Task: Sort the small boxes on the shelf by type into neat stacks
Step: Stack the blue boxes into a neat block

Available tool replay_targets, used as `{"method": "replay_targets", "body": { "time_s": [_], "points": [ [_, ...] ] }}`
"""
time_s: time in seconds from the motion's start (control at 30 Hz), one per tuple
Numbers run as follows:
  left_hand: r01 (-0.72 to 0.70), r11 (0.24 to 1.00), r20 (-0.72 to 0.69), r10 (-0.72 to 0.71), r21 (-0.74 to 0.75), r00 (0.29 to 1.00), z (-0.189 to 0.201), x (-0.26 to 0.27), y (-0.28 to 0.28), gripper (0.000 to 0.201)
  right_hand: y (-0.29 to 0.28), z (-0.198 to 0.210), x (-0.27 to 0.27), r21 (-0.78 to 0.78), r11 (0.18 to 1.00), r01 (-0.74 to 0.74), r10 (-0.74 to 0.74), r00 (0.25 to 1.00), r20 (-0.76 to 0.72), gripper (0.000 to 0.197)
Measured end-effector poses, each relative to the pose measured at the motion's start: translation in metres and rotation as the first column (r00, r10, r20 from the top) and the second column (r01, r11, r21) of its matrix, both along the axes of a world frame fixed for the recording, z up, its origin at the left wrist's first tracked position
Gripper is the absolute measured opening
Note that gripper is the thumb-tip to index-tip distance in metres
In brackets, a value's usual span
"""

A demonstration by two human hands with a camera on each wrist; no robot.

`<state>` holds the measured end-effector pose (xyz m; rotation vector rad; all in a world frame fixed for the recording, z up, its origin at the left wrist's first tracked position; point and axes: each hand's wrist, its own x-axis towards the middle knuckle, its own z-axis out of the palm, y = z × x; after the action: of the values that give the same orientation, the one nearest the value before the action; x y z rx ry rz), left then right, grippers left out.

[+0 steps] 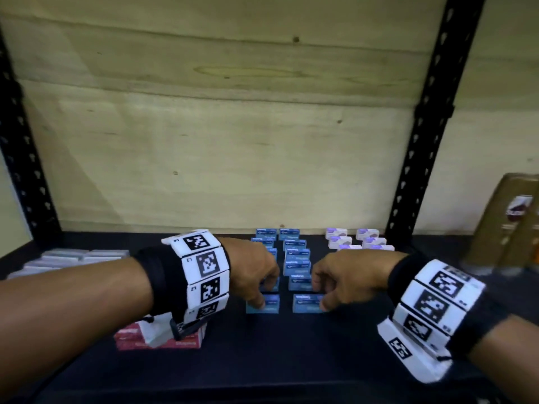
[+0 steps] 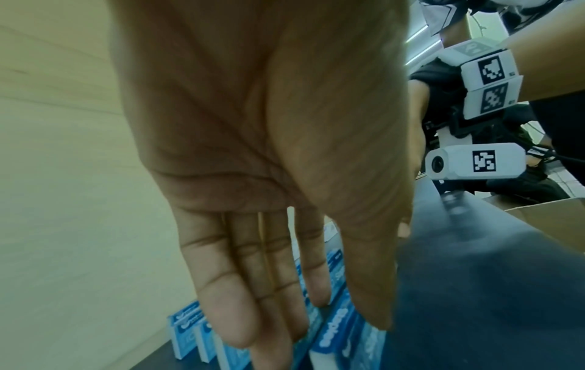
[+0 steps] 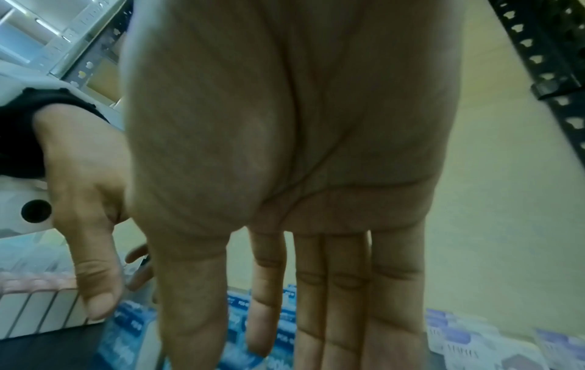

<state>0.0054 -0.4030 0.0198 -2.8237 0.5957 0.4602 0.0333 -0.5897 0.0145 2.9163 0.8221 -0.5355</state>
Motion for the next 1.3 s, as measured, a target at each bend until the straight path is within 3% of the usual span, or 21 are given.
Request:
{"method": "replay_targets", "body": {
  "time_s": [0.1, 0.23, 0.33, 0.6, 0.9, 1.3],
  "points": [
    [-0.024, 0.999, 0.007, 0.024, 0.041, 1.000, -0.006, -0.003, -0.006, 0.031, 0.000, -0.010, -0.003, -0.007, 1.000, -0.012, 0.013, 0.999, 0.030, 0.032],
    [-0.064, 0.998, 0.049, 0.063, 0.018, 0.997, -0.013, -0.012, -0.009, 0.027, -0.001, -0.018, -0.007, 0.039, 0.998, -0.040, 0.036, 0.995, 0.093, 0.010],
    [-0.072, 0.997, 0.096, 0.074, -0.017, 0.993, -0.017, -0.022, -0.008, 0.027, -0.007, -0.020, -0.013, 0.066, 0.997, -0.043, 0.036, 0.994, 0.107, 0.014],
    [-0.101, 0.948, 0.164, 0.156, -0.301, 0.974, -0.046, -0.056, -0.002, 0.023, -0.024, -0.034, -0.040, 0.254, 0.967, -0.011, -0.019, 0.993, 0.113, 0.011],
    [-0.033, 0.825, 0.286, 0.232, -0.564, 0.930, -0.082, -0.085, 0.005, 0.022, -0.041, -0.067, -0.051, 0.526, 0.850, -0.003, -0.037, 0.997, 0.065, 0.013],
    [-0.037, 0.648, 0.247, 0.341, -0.761, 0.907, -0.117, -0.084, 0.016, 0.026, -0.051, -0.098, -0.046, 0.797, 0.602, 0.048, 0.011, 0.998, -0.069, 0.013]
  ]
}}
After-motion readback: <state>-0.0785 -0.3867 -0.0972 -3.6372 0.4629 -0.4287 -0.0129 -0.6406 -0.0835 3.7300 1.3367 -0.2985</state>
